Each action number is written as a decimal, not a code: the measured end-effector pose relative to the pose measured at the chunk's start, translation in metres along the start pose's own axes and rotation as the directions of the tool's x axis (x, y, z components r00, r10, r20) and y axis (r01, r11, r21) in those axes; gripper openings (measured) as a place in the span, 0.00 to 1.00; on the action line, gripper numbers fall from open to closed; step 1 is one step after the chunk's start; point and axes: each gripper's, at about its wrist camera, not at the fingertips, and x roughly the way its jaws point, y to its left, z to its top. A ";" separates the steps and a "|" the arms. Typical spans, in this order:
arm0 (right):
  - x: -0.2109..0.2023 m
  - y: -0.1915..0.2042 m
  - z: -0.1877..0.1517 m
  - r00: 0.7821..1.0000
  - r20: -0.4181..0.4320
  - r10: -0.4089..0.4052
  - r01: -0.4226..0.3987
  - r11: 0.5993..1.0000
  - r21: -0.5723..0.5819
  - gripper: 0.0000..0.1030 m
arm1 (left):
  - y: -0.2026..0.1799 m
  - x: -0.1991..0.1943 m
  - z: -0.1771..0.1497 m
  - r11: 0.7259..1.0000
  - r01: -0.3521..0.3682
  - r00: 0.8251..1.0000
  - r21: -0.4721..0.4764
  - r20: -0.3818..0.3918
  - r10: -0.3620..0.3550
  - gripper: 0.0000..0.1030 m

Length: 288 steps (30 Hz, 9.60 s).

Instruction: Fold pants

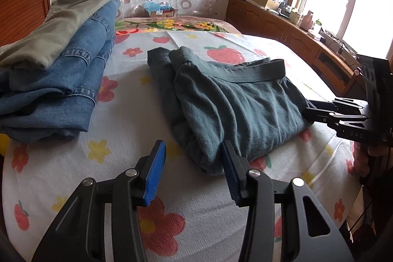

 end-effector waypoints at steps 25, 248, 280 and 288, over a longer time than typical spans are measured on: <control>-0.015 0.005 -0.010 0.998 0.006 0.062 -0.061 0.998 -0.023 0.11 | -0.017 -0.014 -0.005 0.999 0.040 0.999 0.037 0.003 -0.040 0.15; 0.128 0.007 0.221 0.859 0.312 0.406 -0.267 0.875 -0.404 0.12 | 0.099 -0.105 0.115 0.931 -0.263 0.871 -0.254 0.352 0.343 0.19; 0.175 0.025 0.270 0.875 0.192 0.444 -0.358 0.861 -0.361 0.28 | 0.140 -0.089 0.074 0.864 -0.271 0.883 -0.424 0.247 0.398 0.34; 0.155 0.000 0.252 0.880 0.174 0.443 -0.353 0.852 -0.387 0.28 | 0.130 -0.097 0.086 0.884 -0.290 0.869 -0.366 0.287 0.403 0.60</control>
